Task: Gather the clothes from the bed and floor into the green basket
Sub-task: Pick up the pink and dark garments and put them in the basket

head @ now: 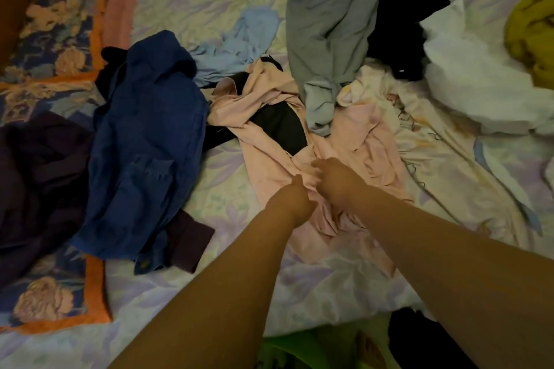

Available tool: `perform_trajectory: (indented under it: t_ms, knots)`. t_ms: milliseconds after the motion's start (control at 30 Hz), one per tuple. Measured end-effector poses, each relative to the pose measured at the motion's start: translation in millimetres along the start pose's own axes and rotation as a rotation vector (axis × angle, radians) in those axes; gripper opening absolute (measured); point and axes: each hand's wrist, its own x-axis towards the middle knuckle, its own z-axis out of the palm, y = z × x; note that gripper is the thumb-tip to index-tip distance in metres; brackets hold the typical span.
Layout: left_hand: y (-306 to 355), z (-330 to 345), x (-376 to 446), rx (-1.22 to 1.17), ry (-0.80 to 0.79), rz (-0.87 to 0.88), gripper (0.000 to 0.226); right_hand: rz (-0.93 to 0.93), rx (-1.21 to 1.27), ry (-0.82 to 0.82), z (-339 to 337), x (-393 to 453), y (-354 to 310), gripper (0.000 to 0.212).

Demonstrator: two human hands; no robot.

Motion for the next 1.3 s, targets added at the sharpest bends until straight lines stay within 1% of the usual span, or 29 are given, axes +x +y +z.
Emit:
perform_trajectory:
  t_ms: [67,167,267,367,467,567,600,633,667,733,767,833,867,900,967,1033,1100,1200,1300]
  knots:
    - [-4,-5,18,-0.038,0.033,-0.019,0.060,-0.044,0.055,0.042,0,24,-4,0.058]
    - [-16,-7,46,-0.104,0.069,-0.049,0.066,-0.062,0.138,0.079,5,63,-13,0.068]
    - [-32,-6,61,-0.106,0.095,-0.086,0.068,-0.029,0.184,0.107,10,88,-19,0.075]
    - [-48,-5,68,-0.120,0.161,-0.124,0.067,0.029,0.288,0.124,18,101,-19,0.084]
    - [-62,-4,67,-0.133,0.162,-0.165,0.067,0.060,0.324,0.083,23,99,-18,0.090]
    - [-67,-7,56,-0.158,0.171,-0.186,0.067,-0.022,0.363,0.034,21,77,-26,0.092]
    - [-67,-10,52,-0.173,0.180,-0.199,0.065,-0.072,0.327,0.000,21,67,-28,0.085]
    - [-67,-13,51,-0.184,0.198,-0.197,0.066,-0.100,0.277,-0.027,21,56,-30,0.072]
    - [-65,-17,49,-0.194,0.205,-0.201,0.069,-0.114,0.263,-0.021,22,46,-29,0.057]
    - [-62,-24,45,-0.201,0.206,-0.197,0.078,-0.124,0.350,0.011,22,28,-24,0.029]
    - [-62,-28,41,-0.193,0.197,-0.184,0.081,-0.138,0.397,0.005,20,20,-24,0.020]
    - [-61,-37,22,-0.102,0.167,-0.135,0.088,-0.182,0.424,-0.055,12,-1,-28,0.015]
    - [-61,-40,13,-0.038,0.159,-0.107,0.087,-0.197,0.413,-0.080,7,-10,-32,0.013]
    - [-63,-44,2,0.037,0.168,-0.070,0.082,-0.201,0.413,-0.096,2,-19,-37,0.012]
    - [-65,-50,-20,0.184,0.161,-0.078,0.067,-0.175,0.451,-0.139,-7,-36,-45,0.013]
    - [-70,-56,-47,0.275,0.182,-0.071,0.051,-0.154,0.496,-0.161,-17,-57,-56,0.021]
    - [-77,-62,-75,0.224,0.220,-0.006,0.040,-0.174,0.466,-0.108,-26,-81,-73,0.029]
    - [-87,-75,-132,0.019,0.223,0.088,0.034,-0.233,0.333,-0.020,-40,-132,-106,0.035]
    - [-91,-87,-192,-0.098,0.209,0.108,0.022,-0.204,0.187,-0.019,-45,-178,-132,0.046]
